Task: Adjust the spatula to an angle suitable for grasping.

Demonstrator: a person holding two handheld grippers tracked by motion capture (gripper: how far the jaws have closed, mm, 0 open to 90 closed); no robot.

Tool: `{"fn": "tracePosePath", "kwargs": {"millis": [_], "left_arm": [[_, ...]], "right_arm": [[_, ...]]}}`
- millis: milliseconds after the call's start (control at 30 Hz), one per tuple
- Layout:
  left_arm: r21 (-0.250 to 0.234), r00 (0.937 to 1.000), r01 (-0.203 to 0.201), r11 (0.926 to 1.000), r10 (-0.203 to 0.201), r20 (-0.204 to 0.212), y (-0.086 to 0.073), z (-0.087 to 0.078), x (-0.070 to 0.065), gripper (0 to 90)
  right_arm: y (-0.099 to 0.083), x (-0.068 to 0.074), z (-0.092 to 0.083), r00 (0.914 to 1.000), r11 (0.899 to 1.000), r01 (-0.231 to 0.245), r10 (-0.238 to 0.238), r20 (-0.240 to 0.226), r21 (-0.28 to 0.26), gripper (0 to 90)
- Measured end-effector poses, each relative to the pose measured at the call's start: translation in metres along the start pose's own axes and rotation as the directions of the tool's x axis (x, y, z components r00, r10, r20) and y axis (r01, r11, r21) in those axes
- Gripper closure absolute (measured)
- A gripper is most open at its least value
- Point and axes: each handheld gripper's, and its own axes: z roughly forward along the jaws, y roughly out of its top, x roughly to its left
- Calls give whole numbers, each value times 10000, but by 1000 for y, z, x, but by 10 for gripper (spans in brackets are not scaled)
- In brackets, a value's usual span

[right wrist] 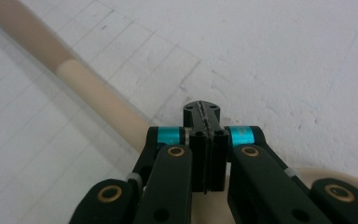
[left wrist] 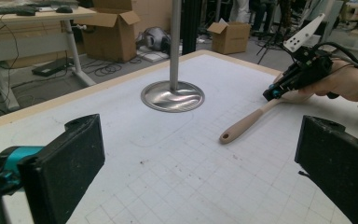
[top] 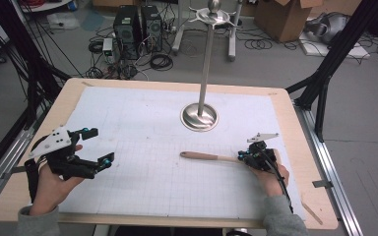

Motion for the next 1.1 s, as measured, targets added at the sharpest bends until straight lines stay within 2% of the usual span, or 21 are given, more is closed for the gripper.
{"fn": "tracePosePath", "kwargs": {"millis": [367, 533, 567, 767, 933, 1000, 1033, 1100], "left_arm": [[70, 9999, -60, 10000, 59, 107, 0, 4, -1, 18], [67, 9999, -67, 10000, 66, 134, 0, 6, -2, 18], [82, 9999, -81, 9999, 80, 128, 0, 6, -2, 18], [110, 9999, -71, 9999, 70, 138, 0, 7, -1, 18], [123, 9999, -82, 9999, 80, 135, 0, 7, -2, 18], [132, 9999, -105, 9999, 103, 135, 0, 7, -3, 18], [133, 9999, -109, 9999, 107, 131, 0, 7, -3, 18], [129, 9999, -94, 9999, 93, 124, 0, 7, -3, 18]], "right_arm": [[-20, 9, -18, 10000, 10000, -1, 1, 14, 25, 900], [-22, 11, -20, 9997, 9999, 139, -140, 179, 41, 900], [-21, 12, -20, 9994, 9998, 202, -202, 272, 8, 900], [-15, 18, -29, 9993, 9975, 349, -341, 151, -611, 900], [-8, 39, -33, 9961, 9914, 783, -822, -335, -1044, 900], [-7, 43, -32, 9950, 9903, 855, -906, -430, -1095, 900], [-4, 51, -30, 9924, 9883, 1024, -1092, -562, -1127, 900], [-1, 58, -27, 9892, 9865, 1195, -1279, -715, -1118, 900]]}}
